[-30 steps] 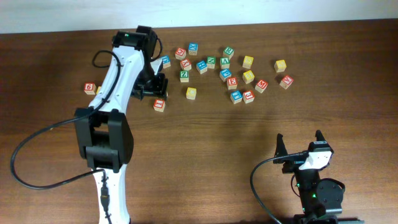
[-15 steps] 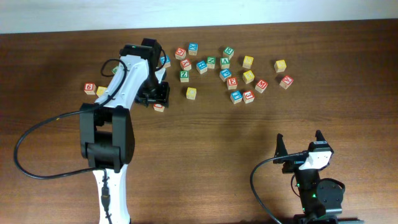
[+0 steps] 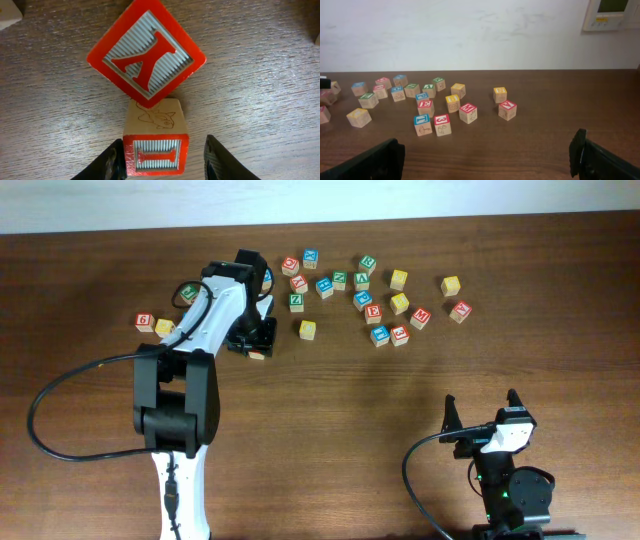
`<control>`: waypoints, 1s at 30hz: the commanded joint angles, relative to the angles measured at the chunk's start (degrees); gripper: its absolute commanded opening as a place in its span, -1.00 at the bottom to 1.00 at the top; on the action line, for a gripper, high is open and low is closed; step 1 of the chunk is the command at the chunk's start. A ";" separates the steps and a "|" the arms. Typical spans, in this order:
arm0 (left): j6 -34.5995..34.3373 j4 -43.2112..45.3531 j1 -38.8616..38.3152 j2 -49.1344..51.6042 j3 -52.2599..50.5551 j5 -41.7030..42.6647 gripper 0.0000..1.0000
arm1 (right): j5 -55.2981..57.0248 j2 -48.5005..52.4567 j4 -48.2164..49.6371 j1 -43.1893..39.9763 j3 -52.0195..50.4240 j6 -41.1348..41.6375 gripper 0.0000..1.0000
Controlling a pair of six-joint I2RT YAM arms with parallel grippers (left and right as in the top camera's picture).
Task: Spell out ICRA
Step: 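Lower the left gripper around the red-lettered I block and close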
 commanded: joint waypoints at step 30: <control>-0.35 -1.16 -0.04 -4.22 -0.52 -0.39 -0.42 | 0.48 -0.52 -0.28 0.28 -0.28 -0.42 0.97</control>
